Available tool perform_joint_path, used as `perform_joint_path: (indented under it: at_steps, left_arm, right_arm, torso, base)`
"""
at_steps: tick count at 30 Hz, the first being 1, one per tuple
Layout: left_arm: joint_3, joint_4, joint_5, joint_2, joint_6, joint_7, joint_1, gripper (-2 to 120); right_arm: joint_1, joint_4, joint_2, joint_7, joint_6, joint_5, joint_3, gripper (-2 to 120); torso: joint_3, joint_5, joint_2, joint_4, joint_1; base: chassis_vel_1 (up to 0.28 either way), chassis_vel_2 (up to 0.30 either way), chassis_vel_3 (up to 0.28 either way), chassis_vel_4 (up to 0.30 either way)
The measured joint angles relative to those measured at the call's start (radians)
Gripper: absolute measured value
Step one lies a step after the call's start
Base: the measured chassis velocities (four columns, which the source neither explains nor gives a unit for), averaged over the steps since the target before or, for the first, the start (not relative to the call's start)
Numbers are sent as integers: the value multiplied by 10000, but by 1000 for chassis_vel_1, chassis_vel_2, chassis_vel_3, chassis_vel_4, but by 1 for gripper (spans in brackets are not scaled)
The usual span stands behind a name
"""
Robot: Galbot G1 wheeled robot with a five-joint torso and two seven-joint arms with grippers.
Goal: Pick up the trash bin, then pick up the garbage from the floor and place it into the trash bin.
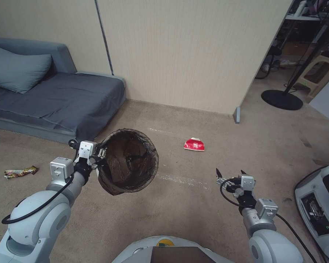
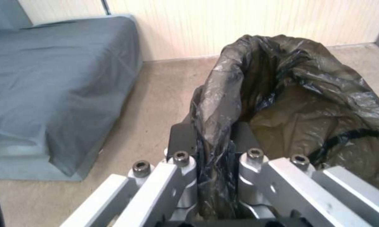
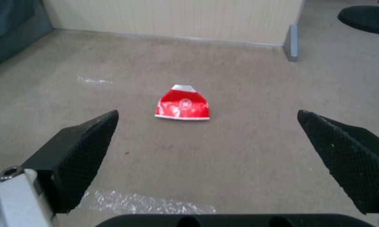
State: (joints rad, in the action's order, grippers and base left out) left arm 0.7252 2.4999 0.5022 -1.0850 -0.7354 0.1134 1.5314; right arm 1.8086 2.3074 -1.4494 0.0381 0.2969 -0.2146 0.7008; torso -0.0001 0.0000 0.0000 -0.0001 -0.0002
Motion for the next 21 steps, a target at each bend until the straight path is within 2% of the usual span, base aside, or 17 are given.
perform_joint_path:
  at_steps: [12,18,21]
  left_arm:
    - [2,0,-135,11,0,-112,-49,7]
    - [22,0,-184,6,0,-177,-53,7]
    - [34,0,-209,-10,0,-202,-61,7]
  right_arm:
    - [-28,2,15,-113,34,70,20,100]
    - [-14,4,16,-200,13,101,7,100]
    - [3,-31,3,-228,-145,180,-12,100]
  torso:
    - [1,-2,0,-2,1]
    - [1,2,0,3,0]
    - [3,-1,-1,-2,2]
  base:
    - [-191,183,180,-176]
    - [-241,224,220,-214]
    - [-252,230,241,-244]
